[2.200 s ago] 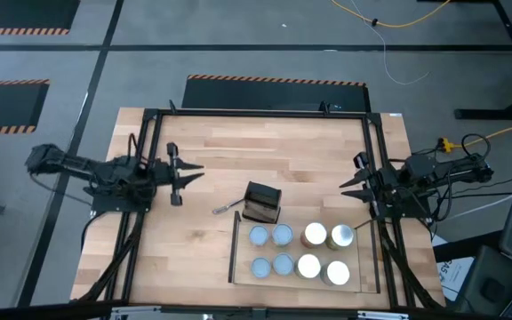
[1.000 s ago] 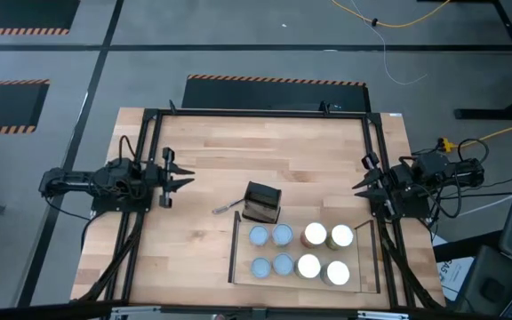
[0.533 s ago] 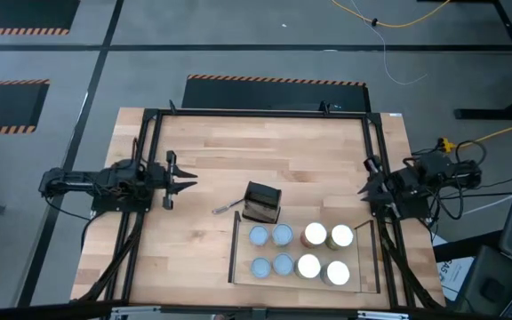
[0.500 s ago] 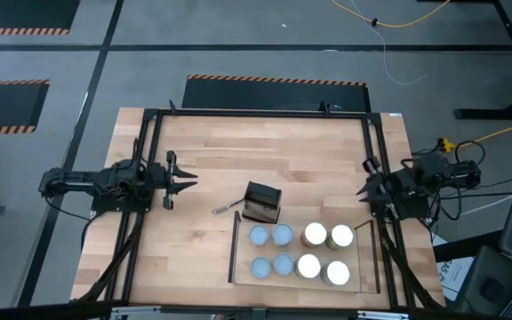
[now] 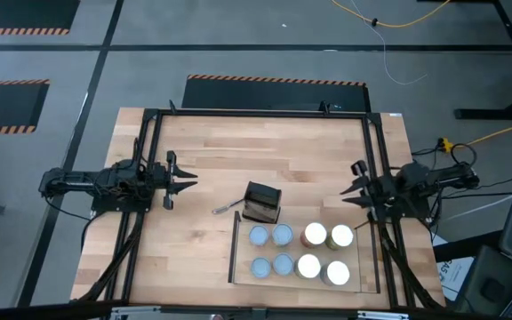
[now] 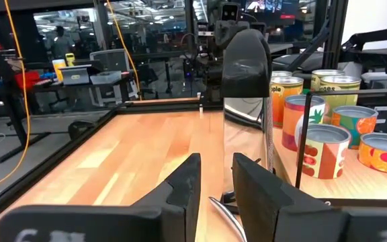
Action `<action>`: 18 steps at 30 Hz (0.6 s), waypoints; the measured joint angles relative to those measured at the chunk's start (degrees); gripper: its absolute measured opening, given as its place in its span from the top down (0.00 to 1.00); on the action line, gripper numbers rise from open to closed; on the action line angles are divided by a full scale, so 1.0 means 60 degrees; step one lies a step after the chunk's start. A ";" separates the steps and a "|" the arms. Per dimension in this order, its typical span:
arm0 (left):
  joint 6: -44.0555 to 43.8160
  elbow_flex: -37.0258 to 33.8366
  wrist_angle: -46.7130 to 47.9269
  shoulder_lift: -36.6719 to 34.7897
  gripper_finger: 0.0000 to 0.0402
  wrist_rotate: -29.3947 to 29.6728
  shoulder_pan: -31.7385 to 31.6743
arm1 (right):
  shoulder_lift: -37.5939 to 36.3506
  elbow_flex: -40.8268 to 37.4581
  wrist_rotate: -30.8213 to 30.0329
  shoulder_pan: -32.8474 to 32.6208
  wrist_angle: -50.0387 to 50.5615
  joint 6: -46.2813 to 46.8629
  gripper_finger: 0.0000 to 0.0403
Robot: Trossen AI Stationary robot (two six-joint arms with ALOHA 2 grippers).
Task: Pick and place cans onto a shelf
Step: Return to Home Position
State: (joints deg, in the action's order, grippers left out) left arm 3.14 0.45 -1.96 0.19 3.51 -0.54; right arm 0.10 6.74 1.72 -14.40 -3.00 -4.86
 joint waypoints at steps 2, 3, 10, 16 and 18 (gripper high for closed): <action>0.0003 0.0000 -0.0004 0.0001 0.80 0.0000 0.0000 | 0.0000 -0.0192 -0.0320 -0.0001 -0.0105 0.0008 0.79; 0.0003 0.0000 -0.0004 0.0000 0.80 0.0000 0.0000 | -0.0003 -0.0287 -0.0634 0.0006 -0.0084 0.0023 0.79; 0.0003 0.0000 -0.0009 0.0003 0.80 0.0004 0.0000 | 0.0000 -0.0775 -0.1979 0.0009 -0.0453 0.0019 0.79; 0.0015 0.0000 -0.0014 0.0000 0.80 0.0004 0.0000 | -0.0001 -0.1056 -0.2354 0.0333 -0.0576 0.0015 0.79; 0.0054 0.0000 -0.0016 0.0000 0.80 0.0005 0.0001 | -0.0003 -0.1056 -0.2350 0.0608 -0.0563 0.0013 0.79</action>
State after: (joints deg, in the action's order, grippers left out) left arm 3.47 0.45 -2.05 0.19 3.54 -0.53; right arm 0.08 0.40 -12.38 -10.76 -6.38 -4.78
